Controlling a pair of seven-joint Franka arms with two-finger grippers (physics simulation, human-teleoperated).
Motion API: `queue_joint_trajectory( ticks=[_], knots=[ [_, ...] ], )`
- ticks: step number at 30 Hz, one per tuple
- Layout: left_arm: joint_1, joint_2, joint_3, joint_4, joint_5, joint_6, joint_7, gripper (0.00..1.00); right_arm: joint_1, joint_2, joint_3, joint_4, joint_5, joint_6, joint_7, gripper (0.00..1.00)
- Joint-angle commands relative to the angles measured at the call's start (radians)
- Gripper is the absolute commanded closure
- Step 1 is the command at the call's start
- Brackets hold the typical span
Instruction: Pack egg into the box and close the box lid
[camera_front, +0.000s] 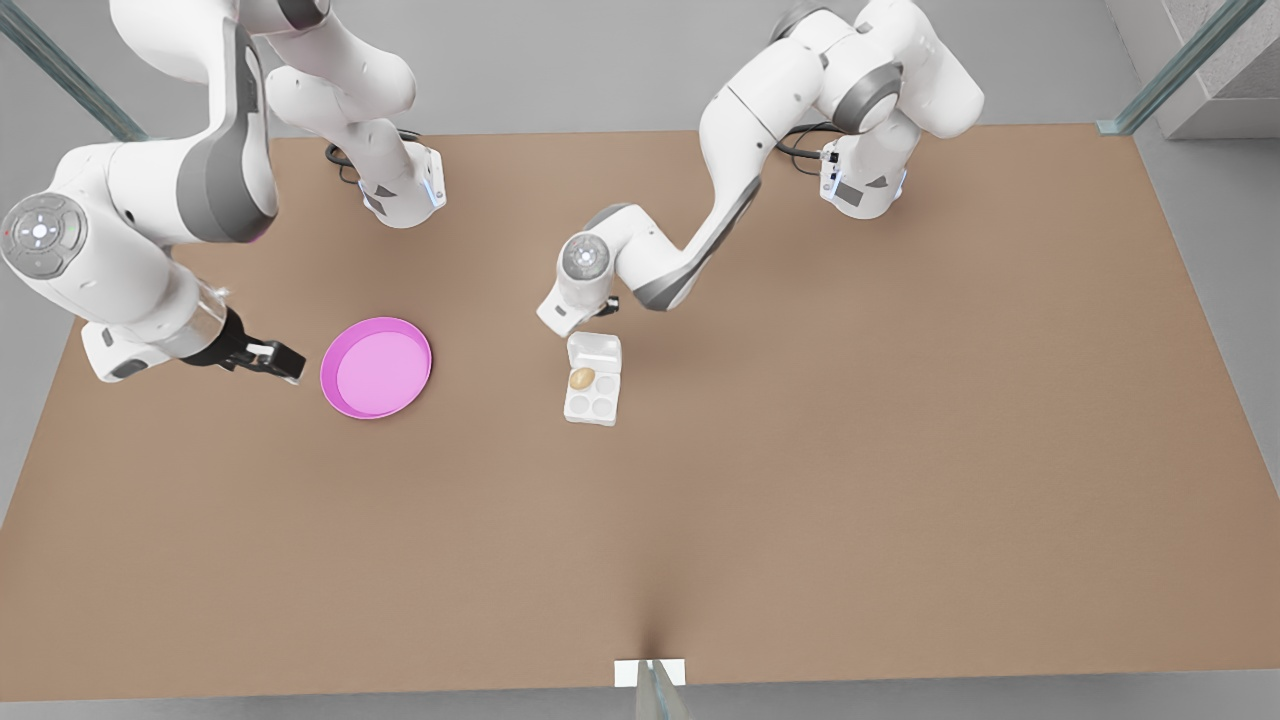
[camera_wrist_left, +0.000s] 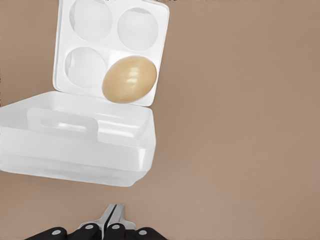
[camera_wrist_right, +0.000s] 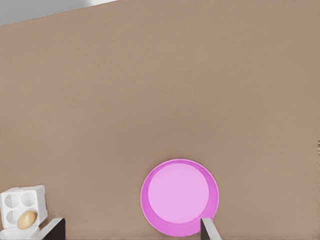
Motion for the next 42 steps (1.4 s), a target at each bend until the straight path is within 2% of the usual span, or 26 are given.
queue_joint_trajectory(
  ticks=[1,19,30,32,33,34,35,36,38,39,40,42],
  knots=[
    [0.001,0.008,0.001,0.0,0.027,0.038,-0.451,0.79,-0.001,0.0,-0.001,0.002,0.003,-0.03,-0.197,0.0],
    [0.05,0.005,0.007,0.029,0.095,-0.011,-0.449,0.79,-0.022,-0.001,-0.001,0.005,0.006,-0.024,-0.188,0.0],
    [0.146,0.03,0.006,0.094,0.167,-0.007,-0.446,0.79,-0.027,-0.001,-0.004,0.005,0.006,-0.024,-0.191,0.0],
    [0.142,0.005,0.004,0.158,0.178,-0.145,-0.446,0.79,-0.027,-0.001,-0.005,0.005,0.006,-0.024,-0.191,0.0],
    [0.147,-0.002,0.001,0.275,0.167,-0.35,-0.445,0.79,-0.027,-0.001,-0.005,0.005,0.006,-0.024,-0.191,0.0],
    [0.193,-0.019,-0.002,0.348,0.136,-0.494,-0.42,0.72,-0.027,-0.001,-0.005,0.005,0.006,-0.024,-0.191,0.0],
    [0.337,-0.053,-0.002,0.384,0.104,-0.634,-0.27,0.1,-0.027,-0.001,-0.005,0.005,0.006,-0.024,-0.191,0.0],
    [0.49,-0.062,0.002,0.384,0.106,-0.702,-0.106,0.0,-0.027,-0.001,-0.005,0.005,0.006,-0.024,-0.191,0.0],
    [0.77,-0.062,0.015,0.384,0.136,-0.705,0.652,0.0,-0.027,-0.001,-0.005,0.005,0.006,-0.024,-0.191,0.0],
    [0.846,-0.142,0.016,0.39,0.199,-0.787,0.887,0.0,-0.027,-0.001,-0.005,0.005,0.006,-0.024,-0.191,0.0],
    [0.862,-0.254,0.019,0.387,0.199,-0.867,0.993,0.0,-0.027,-0.001,-0.005,0.005,0.006,-0.024,-0.191,0.0],
    [0.853,-0.553,0.019,0.209,0.198,-0.895,1.125,0.0,-0.027,-0.001,-0.005,0.005,0.005,-0.024,-0.191,0.0]
  ],
)
